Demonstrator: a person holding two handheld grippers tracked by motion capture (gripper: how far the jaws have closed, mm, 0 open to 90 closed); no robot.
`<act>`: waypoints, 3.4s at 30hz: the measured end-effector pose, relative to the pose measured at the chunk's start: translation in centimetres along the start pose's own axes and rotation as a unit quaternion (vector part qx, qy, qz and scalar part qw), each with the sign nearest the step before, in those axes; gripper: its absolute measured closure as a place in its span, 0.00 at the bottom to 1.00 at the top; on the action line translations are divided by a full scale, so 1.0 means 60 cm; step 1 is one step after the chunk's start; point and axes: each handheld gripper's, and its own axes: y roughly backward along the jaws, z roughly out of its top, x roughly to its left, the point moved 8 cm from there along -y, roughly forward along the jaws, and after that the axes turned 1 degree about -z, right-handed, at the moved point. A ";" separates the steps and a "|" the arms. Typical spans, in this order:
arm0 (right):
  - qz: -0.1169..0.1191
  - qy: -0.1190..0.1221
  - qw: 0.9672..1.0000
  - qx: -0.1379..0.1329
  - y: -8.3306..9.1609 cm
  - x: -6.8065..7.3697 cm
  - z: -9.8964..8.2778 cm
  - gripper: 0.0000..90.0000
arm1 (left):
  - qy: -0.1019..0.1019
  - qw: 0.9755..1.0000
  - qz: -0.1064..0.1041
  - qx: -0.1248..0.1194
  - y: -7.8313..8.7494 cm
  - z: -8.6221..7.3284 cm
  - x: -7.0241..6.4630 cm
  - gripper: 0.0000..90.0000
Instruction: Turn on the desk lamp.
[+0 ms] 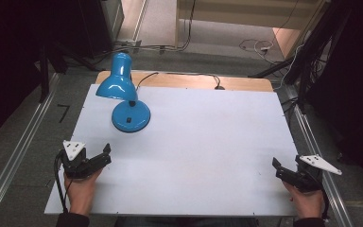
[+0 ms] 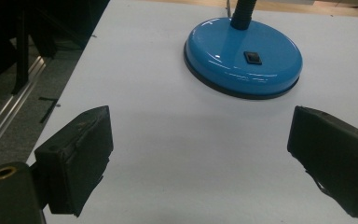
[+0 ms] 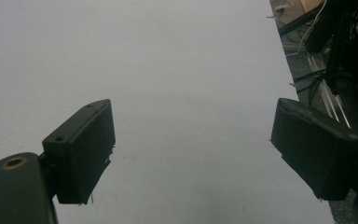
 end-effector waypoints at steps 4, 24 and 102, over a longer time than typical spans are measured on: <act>0.003 -0.016 1.000 0.002 0.002 -0.003 -0.001 0.09 | -0.005 1.000 0.001 0.002 -0.005 0.000 -0.004 0.08; 0.001 -0.020 1.000 0.002 0.006 0.003 0.000 0.06 | 0.006 1.000 -0.016 0.008 -0.017 0.007 -0.011 0.08; -0.003 -0.008 1.000 0.029 -0.011 0.006 -0.012 0.06 | 0.003 1.000 -0.022 0.017 -0.101 0.044 -0.053 0.09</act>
